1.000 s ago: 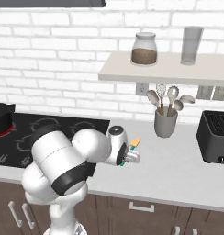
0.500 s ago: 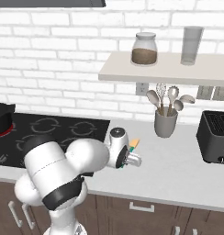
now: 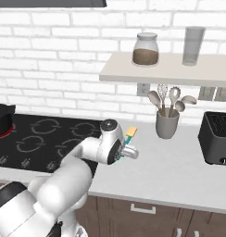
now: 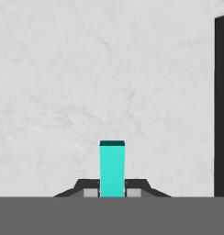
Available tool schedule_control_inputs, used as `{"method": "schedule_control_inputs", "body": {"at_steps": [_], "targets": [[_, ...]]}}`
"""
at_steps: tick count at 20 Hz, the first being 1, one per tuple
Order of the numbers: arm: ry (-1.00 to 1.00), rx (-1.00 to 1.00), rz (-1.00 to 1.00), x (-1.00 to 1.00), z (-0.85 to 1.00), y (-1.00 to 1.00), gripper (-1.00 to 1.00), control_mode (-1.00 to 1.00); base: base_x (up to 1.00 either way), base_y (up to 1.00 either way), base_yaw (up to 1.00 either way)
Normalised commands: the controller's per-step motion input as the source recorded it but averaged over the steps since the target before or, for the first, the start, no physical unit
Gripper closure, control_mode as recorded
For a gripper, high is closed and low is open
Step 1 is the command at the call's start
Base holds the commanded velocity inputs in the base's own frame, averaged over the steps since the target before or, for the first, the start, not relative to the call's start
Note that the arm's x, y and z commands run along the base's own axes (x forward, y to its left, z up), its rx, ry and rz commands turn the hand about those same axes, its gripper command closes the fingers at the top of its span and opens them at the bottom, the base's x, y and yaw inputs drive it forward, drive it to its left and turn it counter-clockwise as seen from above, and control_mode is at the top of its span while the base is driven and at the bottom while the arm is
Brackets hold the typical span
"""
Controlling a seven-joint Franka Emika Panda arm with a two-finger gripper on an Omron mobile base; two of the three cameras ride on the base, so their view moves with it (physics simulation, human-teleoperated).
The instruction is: Put the tomato and avocado in the pot. Retrieve the spatula and lightly stir the vegetables in the pot.
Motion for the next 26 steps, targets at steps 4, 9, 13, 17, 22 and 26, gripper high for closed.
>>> {"method": "schedule_control_inputs", "body": {"at_steps": [4,9,13,17,22,26], "targets": [[-0.06,0.0,-0.01,-0.1,1.0,0.49,1.0,-1.0,0.0,0.0,0.0],[0.01,0.02,-0.06,0.0,1.0,0.58,1.0,-1.0,0.0,0.0,0.0],[0.13,0.14,-0.11,0.0,1.0,0.68,1.0,-1.0,0.0,0.0,0.0],[0.2,0.29,-0.21,-0.01,0.79,0.5,1.0,-1.0,0.0,0.0,0.0],[0.2,0.46,-0.33,-0.04,0.64,0.26,1.0,-1.0,0.0,0.0,0.0],[0.11,0.46,-0.4,-0.19,0.22,0.3,1.0,-1.0,0.0,0.0,0.0]]}}
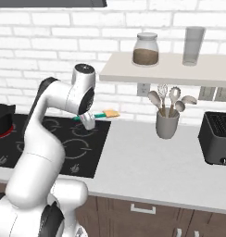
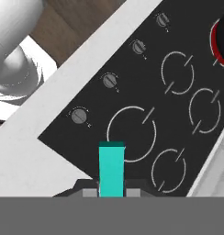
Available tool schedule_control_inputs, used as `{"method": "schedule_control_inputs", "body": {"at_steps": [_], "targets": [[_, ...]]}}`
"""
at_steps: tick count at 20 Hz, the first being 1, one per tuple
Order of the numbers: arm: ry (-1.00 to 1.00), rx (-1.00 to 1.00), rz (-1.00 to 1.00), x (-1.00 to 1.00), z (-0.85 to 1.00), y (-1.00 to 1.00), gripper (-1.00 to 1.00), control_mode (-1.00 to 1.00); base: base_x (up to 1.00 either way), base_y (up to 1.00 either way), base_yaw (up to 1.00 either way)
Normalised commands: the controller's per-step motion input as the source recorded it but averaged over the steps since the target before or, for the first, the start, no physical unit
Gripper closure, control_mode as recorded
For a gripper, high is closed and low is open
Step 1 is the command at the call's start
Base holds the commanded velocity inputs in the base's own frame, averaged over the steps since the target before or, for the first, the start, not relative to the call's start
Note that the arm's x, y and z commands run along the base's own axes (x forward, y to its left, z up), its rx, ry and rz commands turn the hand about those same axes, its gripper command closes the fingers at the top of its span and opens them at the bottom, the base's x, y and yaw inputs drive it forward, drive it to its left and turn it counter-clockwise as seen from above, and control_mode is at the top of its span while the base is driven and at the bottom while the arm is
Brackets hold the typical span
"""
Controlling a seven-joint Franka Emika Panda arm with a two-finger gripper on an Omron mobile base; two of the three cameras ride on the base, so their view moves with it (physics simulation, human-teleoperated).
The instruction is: Put the tomato and avocado in the pot. Retrieve the spatula and lightly stir the vegetables in the pot.
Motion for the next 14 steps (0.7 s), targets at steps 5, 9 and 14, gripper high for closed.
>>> {"method": "schedule_control_inputs", "body": {"at_steps": [5,9,14], "targets": [[0.0,0.35,-0.53,-0.39,-0.17,0.42,1.0,-1.0,0.0,0.0,0.0],[-0.02,0.38,-0.58,-0.21,-0.06,0.23,1.0,-1.0,0.0,0.0,0.0],[-0.06,0.4,-0.6,-0.05,0.0,0.06,1.0,-1.0,0.0,0.0,0.0]]}}
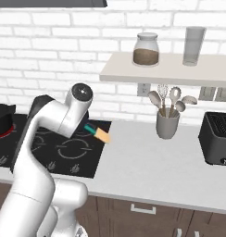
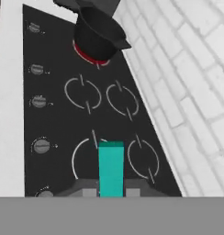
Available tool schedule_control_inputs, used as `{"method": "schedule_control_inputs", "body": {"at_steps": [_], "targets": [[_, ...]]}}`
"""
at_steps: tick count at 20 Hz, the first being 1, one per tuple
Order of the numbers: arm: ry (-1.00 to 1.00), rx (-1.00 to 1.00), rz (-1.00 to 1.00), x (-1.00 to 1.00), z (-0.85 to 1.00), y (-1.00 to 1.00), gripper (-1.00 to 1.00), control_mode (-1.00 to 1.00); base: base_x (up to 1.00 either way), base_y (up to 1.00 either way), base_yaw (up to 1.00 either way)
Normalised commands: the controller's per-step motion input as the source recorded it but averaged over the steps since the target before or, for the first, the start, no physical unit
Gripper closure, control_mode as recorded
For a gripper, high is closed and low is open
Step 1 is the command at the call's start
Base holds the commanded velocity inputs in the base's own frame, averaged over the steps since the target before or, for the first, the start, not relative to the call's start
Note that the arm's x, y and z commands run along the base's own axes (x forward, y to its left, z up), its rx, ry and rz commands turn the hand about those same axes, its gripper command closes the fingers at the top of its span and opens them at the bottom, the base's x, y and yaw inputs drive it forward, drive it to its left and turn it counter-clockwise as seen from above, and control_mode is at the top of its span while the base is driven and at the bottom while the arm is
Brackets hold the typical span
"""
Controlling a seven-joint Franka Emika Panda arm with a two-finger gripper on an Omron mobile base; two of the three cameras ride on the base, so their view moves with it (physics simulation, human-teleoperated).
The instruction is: Put the tomato and avocado in the pot. Retrieve the spatula and lightly stir the vegetables in the pot.
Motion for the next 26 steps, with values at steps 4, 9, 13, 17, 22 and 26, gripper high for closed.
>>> {"method": "schedule_control_inputs", "body": {"at_steps": [4,9,13,17,22,26], "targets": [[-0.01,0.39,-0.63,0.01,0.01,0.01,1.0,-1.0,0.0,0.0,0.0],[0.0,0.32,-0.56,0.42,0.29,0.04,1.0,-1.0,0.0,0.0,0.0],[-0.04,0.32,-0.44,0.23,0.51,0.0,1.0,-1.0,0.0,0.0,0.0],[-0.01,0.31,-0.48,0.1,0.38,-0.03,1.0,-1.0,0.0,0.0,0.0],[0.01,0.34,-0.24,-0.03,0.26,-0.17,1.0,-1.0,0.0,0.0,0.0],[0.0,0.25,0.01,-0.06,0.08,-0.3,1.0,-1.0,0.0,0.0,0.0]]}}
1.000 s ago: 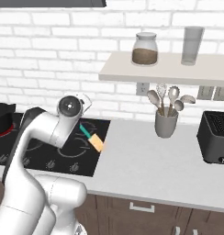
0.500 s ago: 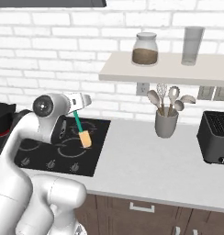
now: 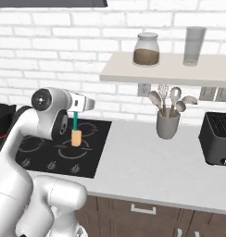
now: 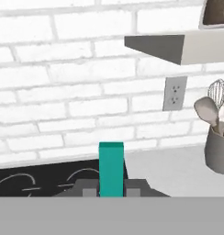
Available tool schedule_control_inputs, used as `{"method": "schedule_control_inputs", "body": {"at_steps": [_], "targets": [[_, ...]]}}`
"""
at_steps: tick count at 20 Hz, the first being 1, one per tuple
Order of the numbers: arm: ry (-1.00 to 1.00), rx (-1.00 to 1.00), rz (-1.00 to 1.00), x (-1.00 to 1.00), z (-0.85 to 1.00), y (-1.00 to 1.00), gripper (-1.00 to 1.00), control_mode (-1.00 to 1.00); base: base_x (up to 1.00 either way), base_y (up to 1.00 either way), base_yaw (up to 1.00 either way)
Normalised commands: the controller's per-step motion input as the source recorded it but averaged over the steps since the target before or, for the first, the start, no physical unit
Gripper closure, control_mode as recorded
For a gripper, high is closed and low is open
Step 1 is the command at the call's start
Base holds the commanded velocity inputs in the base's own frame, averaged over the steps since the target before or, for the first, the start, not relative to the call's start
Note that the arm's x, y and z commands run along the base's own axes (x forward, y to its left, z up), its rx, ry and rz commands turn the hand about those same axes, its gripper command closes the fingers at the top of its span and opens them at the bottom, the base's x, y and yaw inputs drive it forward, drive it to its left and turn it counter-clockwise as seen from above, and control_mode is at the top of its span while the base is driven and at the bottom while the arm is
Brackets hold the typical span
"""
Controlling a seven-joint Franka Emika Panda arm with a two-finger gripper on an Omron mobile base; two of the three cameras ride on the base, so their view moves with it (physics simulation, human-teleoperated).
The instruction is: Put the tomato and avocado in the pot. Retrieve the spatula and lightly stir the vegetables in the pot.
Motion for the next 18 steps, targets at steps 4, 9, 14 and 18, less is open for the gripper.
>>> {"method": "schedule_control_inputs", "body": {"at_steps": [4,9,14,18], "targets": [[0.0,0.17,0.06,0.0,0.0,-0.08,1.0,1.0,-0.01,0.0,0.04],[0.0,0.0,0.0,0.0,0.0,0.0,1.0,1.0,-0.22,0.7,0.24],[0.0,0.0,0.0,0.0,0.0,0.0,1.0,1.0,-0.37,1.0,0.15],[0.0,0.0,0.0,0.0,0.0,0.0,1.0,1.0,-0.17,1.0,0.02]]}}
